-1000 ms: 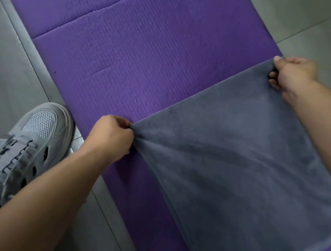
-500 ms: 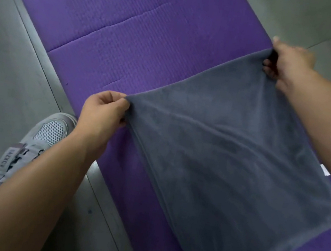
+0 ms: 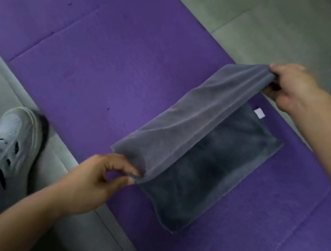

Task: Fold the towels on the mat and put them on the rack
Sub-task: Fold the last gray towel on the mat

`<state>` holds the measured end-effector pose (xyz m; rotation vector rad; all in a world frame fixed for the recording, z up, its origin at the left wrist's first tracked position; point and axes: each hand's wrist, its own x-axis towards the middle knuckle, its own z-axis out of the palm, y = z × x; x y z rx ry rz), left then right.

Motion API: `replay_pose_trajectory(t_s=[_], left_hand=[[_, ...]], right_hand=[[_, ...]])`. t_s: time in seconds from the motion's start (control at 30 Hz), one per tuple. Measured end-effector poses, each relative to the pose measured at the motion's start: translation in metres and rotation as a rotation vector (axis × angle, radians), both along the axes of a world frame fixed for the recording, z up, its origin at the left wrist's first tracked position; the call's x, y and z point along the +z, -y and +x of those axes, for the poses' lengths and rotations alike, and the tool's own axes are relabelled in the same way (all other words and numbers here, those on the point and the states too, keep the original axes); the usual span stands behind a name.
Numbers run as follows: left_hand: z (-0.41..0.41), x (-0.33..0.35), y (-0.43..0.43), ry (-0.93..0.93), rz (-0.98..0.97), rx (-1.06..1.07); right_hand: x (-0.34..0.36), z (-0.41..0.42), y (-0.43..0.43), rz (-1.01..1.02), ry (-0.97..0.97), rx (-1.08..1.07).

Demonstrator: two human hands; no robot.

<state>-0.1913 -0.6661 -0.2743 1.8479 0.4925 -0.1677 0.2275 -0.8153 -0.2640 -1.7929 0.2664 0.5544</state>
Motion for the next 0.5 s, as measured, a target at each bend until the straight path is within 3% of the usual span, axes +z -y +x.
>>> replay_pose_trajectory(t_s=[0.17,0.33,0.5], left_hand=[[0.008,-0.026,0.072,0.014,0.139,-0.257],[0.004,-0.046,0.113,0.041,0.239,-0.364],[-0.003,-0.069,0.125,0.024,0.397,-0.466]], right_hand=[[-0.029,-0.017,0.086,-0.127,-0.059,-0.052],[-0.066,-0.033,0.139,-0.213,-0.002,-0.166],[-0.089,-0.043,0.161,-0.357,0.055,-0.118]])
